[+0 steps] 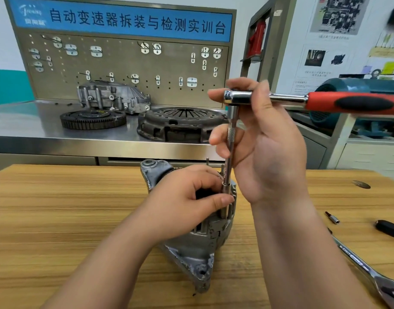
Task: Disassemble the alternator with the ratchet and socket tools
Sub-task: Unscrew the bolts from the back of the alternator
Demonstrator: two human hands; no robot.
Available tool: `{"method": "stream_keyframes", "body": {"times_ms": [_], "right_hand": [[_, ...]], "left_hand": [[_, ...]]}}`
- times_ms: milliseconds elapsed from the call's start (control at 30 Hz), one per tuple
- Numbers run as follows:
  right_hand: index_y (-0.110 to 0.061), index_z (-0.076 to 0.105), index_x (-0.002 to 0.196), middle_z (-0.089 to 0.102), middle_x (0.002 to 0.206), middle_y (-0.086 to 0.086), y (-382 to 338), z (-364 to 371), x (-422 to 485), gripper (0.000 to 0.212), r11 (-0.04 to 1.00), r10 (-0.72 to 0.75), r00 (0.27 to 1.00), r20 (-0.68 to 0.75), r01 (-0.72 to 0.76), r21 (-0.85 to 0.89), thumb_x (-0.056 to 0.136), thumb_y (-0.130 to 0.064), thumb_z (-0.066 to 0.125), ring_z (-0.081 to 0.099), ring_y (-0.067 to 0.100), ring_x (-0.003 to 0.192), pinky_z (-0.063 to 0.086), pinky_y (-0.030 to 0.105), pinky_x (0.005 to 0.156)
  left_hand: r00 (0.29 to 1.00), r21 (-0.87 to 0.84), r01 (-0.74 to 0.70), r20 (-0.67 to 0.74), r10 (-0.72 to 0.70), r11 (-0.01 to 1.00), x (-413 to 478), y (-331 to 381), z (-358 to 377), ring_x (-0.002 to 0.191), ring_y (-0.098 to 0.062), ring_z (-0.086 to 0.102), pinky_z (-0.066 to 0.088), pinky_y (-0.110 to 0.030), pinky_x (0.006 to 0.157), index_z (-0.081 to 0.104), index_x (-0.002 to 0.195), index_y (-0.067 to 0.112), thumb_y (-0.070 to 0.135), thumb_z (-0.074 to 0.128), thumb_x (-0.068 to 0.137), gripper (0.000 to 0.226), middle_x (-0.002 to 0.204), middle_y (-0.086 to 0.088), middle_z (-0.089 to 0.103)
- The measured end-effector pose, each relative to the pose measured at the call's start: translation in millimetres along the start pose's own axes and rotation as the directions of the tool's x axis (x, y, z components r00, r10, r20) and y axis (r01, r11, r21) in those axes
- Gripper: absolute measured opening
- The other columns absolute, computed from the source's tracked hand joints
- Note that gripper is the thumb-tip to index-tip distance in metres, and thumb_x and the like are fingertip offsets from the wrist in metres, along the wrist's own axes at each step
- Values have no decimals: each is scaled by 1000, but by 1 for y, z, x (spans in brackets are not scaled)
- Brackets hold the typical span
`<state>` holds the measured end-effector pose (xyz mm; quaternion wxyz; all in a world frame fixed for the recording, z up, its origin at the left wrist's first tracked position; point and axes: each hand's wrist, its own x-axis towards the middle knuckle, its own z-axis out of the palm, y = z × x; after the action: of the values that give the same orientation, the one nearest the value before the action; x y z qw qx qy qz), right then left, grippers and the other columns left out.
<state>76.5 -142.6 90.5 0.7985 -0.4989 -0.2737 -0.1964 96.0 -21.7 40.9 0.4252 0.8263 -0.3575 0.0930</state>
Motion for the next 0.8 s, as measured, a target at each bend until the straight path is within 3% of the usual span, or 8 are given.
{"method": "stream_keyframes", "body": {"times_ms": [167, 300, 500, 633, 700, 800], "right_hand": [[-12, 56, 95, 61, 82, 8, 6, 2, 3, 32, 995, -82, 995, -62, 84, 46, 100, -33, 33, 34, 12, 38, 23, 20, 41], [-11, 57, 92, 57, 78, 11, 8, 5, 6, 34, 992, -111, 989, -100, 117, 55, 102, -32, 31, 26, 12, 36, 20, 20, 41], [-16, 60, 75, 55, 64, 9, 0, 6, 8, 39, 996, -78, 988, -135, 82, 28, 99, -36, 36, 29, 15, 33, 23, 19, 41], [-21, 61, 54, 61, 59, 8, -7, 9, 15, 56, 996, 19, 985, -169, -5, 85, 102, -41, 38, 47, 19, 37, 30, 19, 41], [-18, 58, 53, 62, 59, 8, -8, 11, 20, 55, 996, 37, 984, -173, -22, 91, 103, -34, 39, 47, 18, 36, 28, 17, 39], [-14, 52, 55, 57, 56, 10, -7, 11, 25, 48, 995, 41, 984, -175, -24, 96, 101, -22, 41, 33, 15, 29, 22, 15, 38]], "left_hand": [[987, 24, -9, -161, 13, 1000, -2, 0, 10, 90, -7, 64, 51, -36, 81, 76, 80, 16, 47, 64, 69, 35, 92, 12, 68], [973, 69, 6, -232, 10, 998, -2, 0, 14, 88, -1, 63, 52, -31, 77, 77, 78, 21, 44, 64, 66, 29, 90, 17, 69], [965, 306, -25, -243, 104, 952, -2, 5, 19, 81, -4, 63, 52, -32, 66, 73, 78, 22, 58, 46, 70, 46, 84, 13, 69], [941, 404, -61, -280, 188, 912, 0, 3, 22, 75, -3, 63, 50, -30, 61, 72, 76, 24, 56, 48, 75, 41, 76, 13, 69], [921, 418, -75, -320, 223, 906, 1, 0, 23, 65, -4, 59, 47, -26, 54, 66, 64, 20, 54, 53, 75, 38, 64, 12, 64], [879, 428, -103, -384, 283, 898, 2, -3, 25, 53, -3, 43, 30, -11, 49, 38, 53, 24, 48, 59, 74, 38, 50, 13, 42]]}}
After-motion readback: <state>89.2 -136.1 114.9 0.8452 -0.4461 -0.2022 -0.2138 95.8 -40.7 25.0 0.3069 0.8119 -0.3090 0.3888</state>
